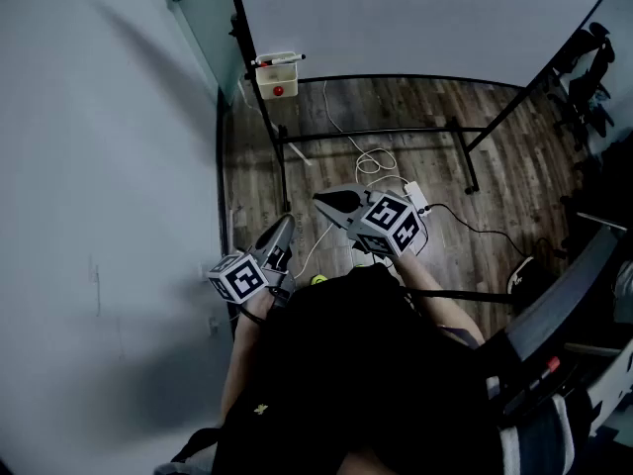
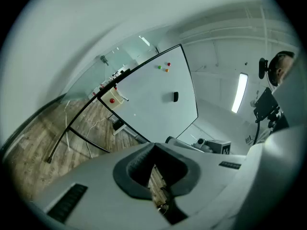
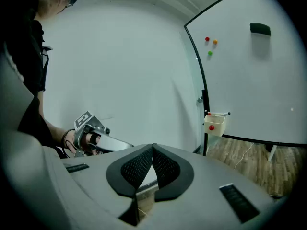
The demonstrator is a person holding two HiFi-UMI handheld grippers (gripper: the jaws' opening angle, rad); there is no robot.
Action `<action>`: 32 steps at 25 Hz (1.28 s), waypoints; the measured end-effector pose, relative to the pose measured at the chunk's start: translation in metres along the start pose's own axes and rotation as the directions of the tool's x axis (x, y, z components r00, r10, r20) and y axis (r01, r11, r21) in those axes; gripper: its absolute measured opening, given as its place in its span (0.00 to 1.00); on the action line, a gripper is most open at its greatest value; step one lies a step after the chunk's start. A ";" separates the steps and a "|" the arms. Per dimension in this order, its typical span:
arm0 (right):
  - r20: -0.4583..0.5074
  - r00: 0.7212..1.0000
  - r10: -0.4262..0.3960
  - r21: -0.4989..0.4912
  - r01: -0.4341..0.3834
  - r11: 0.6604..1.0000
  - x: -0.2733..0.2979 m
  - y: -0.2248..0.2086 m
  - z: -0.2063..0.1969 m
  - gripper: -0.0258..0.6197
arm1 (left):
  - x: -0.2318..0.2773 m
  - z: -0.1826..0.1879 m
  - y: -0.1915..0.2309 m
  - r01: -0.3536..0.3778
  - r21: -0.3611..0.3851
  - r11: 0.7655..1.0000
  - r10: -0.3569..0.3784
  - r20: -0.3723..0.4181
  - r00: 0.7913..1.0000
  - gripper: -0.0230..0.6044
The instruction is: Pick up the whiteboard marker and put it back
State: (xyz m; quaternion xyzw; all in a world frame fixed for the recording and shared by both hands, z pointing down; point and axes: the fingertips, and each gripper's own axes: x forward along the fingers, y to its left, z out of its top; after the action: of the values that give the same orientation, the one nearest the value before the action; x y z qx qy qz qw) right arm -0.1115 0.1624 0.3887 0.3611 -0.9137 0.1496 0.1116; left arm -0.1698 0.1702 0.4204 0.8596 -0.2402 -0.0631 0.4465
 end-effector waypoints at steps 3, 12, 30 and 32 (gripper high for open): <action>0.008 1.000 -0.004 0.002 0.004 1.000 0.001 -0.001 0.001 0.04 | 0.000 0.002 0.001 -0.002 0.007 1.000 0.002 -0.004 1.000 0.09; 0.045 0.998 -0.051 0.037 0.049 0.998 -0.005 -0.011 0.008 0.04 | 0.003 0.003 0.003 0.010 -0.002 1.000 -0.010 -0.013 1.000 0.09; 0.017 0.993 -0.117 0.083 0.116 0.990 -0.027 -0.028 -0.015 0.04 | 0.008 -0.009 0.003 0.037 -0.024 0.999 -0.038 -0.028 0.999 0.09; 0.013 0.994 -0.109 0.080 0.108 0.991 -0.022 -0.037 -0.013 0.04 | 0.011 -0.004 0.006 0.025 -0.031 0.999 -0.025 -0.013 1.000 0.09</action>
State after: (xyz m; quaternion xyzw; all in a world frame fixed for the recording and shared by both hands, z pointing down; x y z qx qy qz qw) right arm -0.0688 0.1551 0.4009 0.4157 -0.8870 0.1761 0.0972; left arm -0.1614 0.1654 0.4292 0.8560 -0.2254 -0.0664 0.4604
